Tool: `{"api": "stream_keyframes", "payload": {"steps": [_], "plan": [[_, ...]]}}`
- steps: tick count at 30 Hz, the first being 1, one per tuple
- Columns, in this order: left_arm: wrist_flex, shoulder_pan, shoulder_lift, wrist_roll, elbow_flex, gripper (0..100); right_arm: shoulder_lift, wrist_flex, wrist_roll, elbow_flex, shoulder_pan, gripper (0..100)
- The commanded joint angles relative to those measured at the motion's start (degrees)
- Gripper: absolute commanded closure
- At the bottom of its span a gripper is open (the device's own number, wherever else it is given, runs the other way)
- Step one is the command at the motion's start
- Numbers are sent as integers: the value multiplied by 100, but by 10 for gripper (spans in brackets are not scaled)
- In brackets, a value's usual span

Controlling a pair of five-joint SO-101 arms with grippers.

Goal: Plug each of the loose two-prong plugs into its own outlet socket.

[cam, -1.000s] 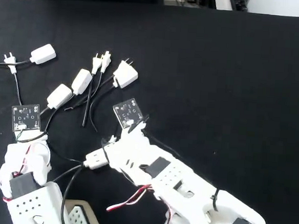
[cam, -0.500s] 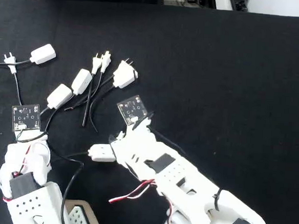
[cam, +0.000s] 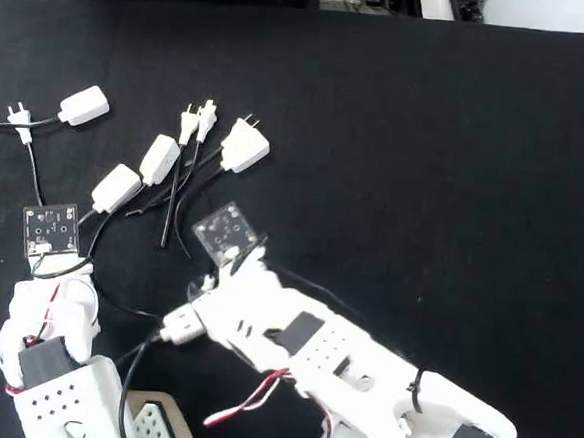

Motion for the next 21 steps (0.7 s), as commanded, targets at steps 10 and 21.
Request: {"api": "stream_keyframes", "payload": {"steps": [10,21], "plan": [[-88,92,-53,-53,-48,970,119,536,580,66,-659,987],[-88,92,-53,-53,-48,970,716,985,1802,-453,-167,987]]}}
